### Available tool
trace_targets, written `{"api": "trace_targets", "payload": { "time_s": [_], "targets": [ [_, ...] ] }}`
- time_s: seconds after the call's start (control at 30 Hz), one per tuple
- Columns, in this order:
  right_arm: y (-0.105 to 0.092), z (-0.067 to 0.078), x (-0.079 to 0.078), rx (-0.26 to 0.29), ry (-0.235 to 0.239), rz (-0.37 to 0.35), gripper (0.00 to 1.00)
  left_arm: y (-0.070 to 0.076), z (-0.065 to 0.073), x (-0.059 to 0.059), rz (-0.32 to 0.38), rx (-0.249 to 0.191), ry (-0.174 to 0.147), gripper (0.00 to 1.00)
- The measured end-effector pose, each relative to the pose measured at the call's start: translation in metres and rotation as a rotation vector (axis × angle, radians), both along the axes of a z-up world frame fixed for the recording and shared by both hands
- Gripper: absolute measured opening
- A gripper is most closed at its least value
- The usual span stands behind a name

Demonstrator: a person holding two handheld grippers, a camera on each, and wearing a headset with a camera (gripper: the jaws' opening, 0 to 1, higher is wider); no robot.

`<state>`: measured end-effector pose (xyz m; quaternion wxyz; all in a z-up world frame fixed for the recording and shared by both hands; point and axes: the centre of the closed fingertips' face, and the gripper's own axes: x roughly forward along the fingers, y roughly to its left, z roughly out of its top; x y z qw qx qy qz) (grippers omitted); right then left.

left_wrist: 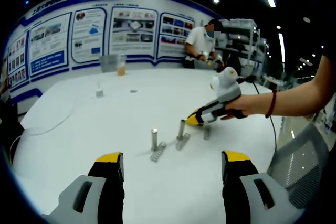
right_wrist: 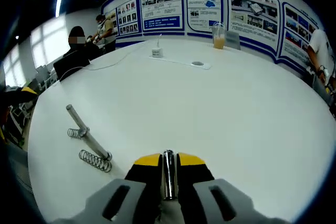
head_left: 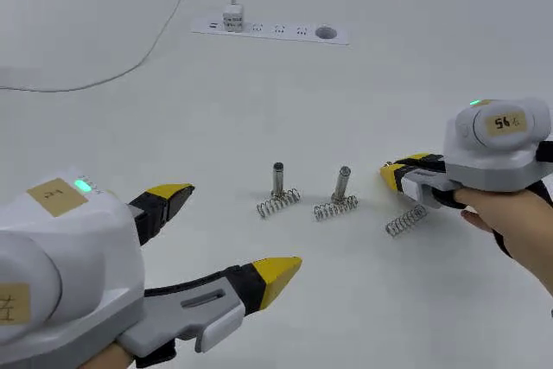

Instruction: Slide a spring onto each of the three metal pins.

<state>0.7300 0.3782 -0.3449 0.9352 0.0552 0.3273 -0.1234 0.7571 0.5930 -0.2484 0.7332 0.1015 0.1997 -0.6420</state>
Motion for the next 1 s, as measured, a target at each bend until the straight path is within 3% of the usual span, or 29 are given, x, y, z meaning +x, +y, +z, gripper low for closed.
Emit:
{"api": "trace_targets", "payload": {
  "time_s": [0.27,0.5,1.0],
  "targets": [
    [0.000,0.002,-0.001,0.008,-0.002,-0.016,0.09,0.002,0.000,0.001,0.006,0.000,0.006,0.77],
    [0.000,0.004,-0.003,0.046,-0.007,-0.042,0.09,0.002,0.002,0.001,0.006,-0.008,0.007,0.77],
    [0.005,0.031,-0.011,0.070,-0.070,-0.050,0.08,-0.002,0.009,-0.001,-0.002,-0.034,0.001,0.76]
  ]
}}
